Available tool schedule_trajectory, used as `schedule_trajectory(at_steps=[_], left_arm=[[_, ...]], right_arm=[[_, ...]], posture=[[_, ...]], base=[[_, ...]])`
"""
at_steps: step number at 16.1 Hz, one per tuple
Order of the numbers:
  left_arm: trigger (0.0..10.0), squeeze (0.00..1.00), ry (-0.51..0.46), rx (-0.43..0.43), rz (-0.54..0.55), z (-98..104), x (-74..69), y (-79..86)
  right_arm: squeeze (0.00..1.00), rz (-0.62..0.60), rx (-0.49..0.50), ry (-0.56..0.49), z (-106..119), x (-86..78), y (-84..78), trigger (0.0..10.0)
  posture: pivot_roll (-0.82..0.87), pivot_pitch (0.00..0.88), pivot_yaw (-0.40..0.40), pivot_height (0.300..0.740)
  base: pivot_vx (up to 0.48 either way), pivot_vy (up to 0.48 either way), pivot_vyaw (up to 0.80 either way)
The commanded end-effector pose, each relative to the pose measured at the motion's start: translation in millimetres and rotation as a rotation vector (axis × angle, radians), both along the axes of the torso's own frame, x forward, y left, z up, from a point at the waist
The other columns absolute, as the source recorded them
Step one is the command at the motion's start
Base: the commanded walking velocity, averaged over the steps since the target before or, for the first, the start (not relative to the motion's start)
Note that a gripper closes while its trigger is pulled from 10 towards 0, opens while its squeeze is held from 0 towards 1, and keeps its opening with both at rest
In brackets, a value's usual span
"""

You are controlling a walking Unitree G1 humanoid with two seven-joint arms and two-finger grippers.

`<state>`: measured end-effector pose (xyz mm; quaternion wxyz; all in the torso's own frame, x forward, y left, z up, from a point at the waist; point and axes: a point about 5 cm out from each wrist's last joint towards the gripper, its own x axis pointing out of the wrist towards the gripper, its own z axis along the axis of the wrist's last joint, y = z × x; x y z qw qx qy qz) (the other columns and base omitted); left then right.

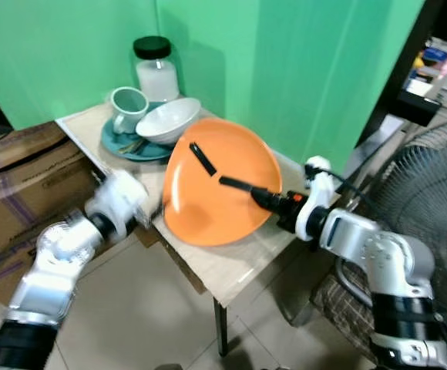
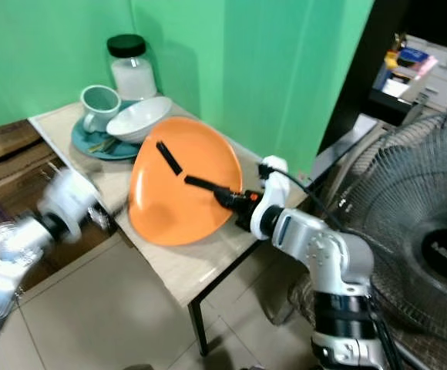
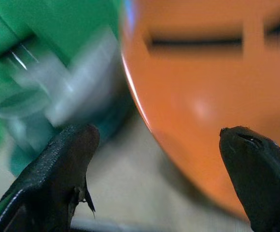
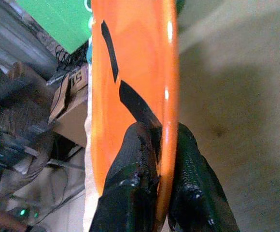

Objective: Setting the table

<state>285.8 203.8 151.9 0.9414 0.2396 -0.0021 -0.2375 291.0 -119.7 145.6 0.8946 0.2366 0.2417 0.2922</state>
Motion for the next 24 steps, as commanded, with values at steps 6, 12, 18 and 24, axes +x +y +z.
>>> schedule_trajectory(at_steps=[6, 12, 18, 24], left_arm=[[10.0, 1.00, -0.119, -0.278, 0.021, 51.4, -21.0, -31.7], [10.0, 0.34, -0.124, -0.220, 0.094, 49.7, -24.0, -47.4], [10.0, 0.33, -0.109, -0.314, 0.186, 46.7, -22.7, -46.9], [10.0, 0.25, -0.105, -0.296, 0.258, 42.5, -21.1, -41.2]], right_arm=[[0.00, -0.235, -0.049, -0.482, 77.2, -30.6, -31.5, 0.0], [0.00, -0.437, -0.353, -0.729, 87.9, -40.4, -39.4, 10.0], [0.00, -0.472, -0.321, -0.714, 77.7, -41.1, -30.7, 10.0], [0.00, -0.461, -0.341, -0.701, 67.8, -36.4, -26.1, 10.0]], posture=[[0.10, 0.000, 0.022, 0.740], [0.08, 0.000, 0.025, 0.740], [0.09, 0.000, -0.004, 0.740], [0.10, 0.000, -0.010, 0.740]], base=[[0.000, 0.000, 0.00], [0.000, 0.000, 0.00], [0.000, 0.000, -0.80], [0.000, 0.000, -0.80]])
